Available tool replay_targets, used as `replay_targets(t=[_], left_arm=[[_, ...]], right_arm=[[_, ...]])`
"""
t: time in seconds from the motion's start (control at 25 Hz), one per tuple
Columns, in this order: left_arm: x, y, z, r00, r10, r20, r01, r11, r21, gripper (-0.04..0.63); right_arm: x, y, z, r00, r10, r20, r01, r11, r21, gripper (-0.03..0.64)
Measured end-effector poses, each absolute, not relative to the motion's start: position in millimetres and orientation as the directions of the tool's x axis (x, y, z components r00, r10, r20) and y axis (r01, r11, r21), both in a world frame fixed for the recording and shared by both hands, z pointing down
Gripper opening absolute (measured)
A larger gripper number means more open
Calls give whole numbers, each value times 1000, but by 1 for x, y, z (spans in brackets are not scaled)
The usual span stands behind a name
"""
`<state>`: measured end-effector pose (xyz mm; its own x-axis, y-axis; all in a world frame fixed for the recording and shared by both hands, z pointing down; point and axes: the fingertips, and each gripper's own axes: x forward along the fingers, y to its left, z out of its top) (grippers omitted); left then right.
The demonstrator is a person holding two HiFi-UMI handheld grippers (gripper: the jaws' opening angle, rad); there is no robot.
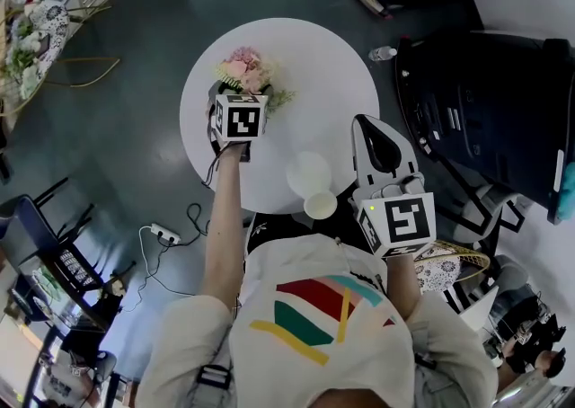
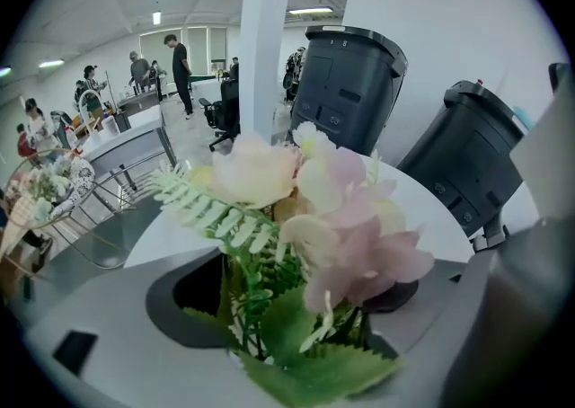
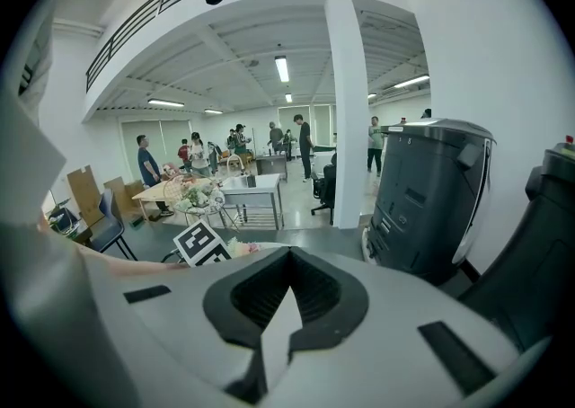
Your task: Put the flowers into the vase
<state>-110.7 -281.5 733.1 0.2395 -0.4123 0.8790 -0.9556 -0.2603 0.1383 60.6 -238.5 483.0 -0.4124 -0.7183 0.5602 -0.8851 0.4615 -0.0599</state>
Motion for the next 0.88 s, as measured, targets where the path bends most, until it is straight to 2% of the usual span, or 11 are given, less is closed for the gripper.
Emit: replay_targets(t=[0.04, 0.28, 0.48, 0.76, 0.88], left_arm=[[-110, -281, 732, 250, -413, 876, -955, -254, 153, 413], [-112, -288, 728, 297, -441, 847, -949, -238, 209, 407], [-122, -296, 707, 298, -517, 802, -954, -193, 230, 399], [-139, -305, 680, 281, -569, 773, -959, -182, 215, 287], [-143, -308, 660, 286, -608, 741, -958, -185, 218, 279]], right_arm=[[60, -238, 483, -414, -717, 560, -884, 463, -61, 3], [55, -238, 476, -420, -725, 546, -881, 471, -53, 3], [57, -233, 471, -425, -729, 536, -878, 476, -48, 3], [48, -234, 455, -435, -751, 496, -877, 478, -46, 3], [46, -233, 446, -436, -762, 478, -877, 480, -36, 3]])
